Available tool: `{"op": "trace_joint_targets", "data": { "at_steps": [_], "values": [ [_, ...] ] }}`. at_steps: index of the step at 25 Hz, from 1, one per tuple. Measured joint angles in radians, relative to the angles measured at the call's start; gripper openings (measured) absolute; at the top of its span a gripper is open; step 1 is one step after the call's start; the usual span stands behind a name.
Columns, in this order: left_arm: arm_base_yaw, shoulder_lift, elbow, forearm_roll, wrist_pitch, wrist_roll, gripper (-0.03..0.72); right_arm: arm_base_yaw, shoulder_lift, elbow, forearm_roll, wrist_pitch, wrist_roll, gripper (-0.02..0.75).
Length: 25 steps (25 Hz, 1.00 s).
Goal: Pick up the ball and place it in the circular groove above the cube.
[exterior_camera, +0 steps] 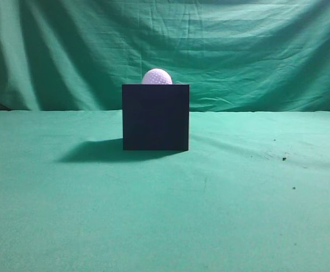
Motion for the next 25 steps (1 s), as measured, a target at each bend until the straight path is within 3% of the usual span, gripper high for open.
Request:
{"op": "trace_joint_targets", "data": {
  "at_steps": [2, 10, 18, 25],
  "values": [
    [0.0, 0.0, 0.0, 0.0, 0.0, 0.0, 0.0, 0.0, -0.062, 0.0, -0.002, 0.066, 0.029, 0.0],
    [0.0, 0.0, 0.0, 0.0, 0.0, 0.0, 0.0, 0.0, -0.373, 0.097, -0.002, 0.095, 0.108, 0.0],
    [0.0, 0.0, 0.0, 0.0, 0.0, 0.0, 0.0, 0.0, -0.768, 0.395, -0.004, 0.095, 0.114, 0.0],
    [0.0, 0.0, 0.0, 0.0, 0.0, 0.0, 0.0, 0.0, -1.097, 0.702, -0.002, -0.097, 0.104, 0.0]
  ]
}}
